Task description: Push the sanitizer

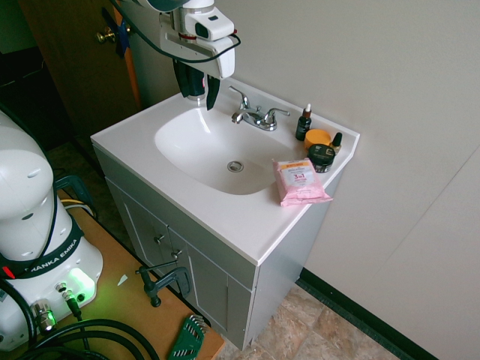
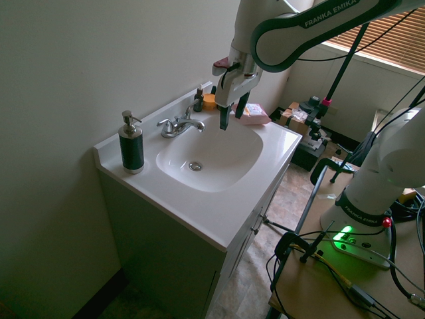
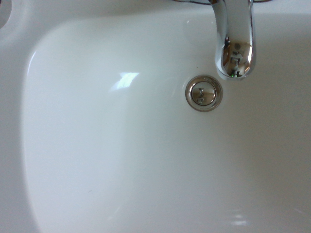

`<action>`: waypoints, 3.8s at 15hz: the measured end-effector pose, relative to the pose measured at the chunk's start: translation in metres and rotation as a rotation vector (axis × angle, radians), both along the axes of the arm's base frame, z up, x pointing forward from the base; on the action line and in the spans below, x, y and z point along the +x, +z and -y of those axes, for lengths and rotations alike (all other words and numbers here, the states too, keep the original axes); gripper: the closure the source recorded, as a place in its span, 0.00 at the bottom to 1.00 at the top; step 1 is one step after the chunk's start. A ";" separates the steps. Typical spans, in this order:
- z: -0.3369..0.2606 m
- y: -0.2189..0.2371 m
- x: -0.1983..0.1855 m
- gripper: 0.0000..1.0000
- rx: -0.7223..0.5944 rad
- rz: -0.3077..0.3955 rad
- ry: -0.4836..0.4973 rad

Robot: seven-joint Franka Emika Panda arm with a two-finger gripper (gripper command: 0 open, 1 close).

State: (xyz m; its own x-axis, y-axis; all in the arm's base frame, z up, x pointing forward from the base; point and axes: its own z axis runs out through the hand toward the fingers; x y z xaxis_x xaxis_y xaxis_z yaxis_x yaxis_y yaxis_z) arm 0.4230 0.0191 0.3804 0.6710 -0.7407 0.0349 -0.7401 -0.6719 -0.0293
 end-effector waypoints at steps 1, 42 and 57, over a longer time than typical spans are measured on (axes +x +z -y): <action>0.000 0.000 0.000 0.00 0.002 0.000 0.000; -0.227 0.058 0.190 1.00 -0.106 -0.001 0.194; -0.136 0.133 0.130 0.00 -0.028 0.076 0.103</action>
State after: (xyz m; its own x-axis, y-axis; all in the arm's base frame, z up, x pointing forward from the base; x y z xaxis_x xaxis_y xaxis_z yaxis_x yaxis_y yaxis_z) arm 0.5531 0.1550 0.5132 0.7383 -0.6657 0.1081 -0.6632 -0.7458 -0.0631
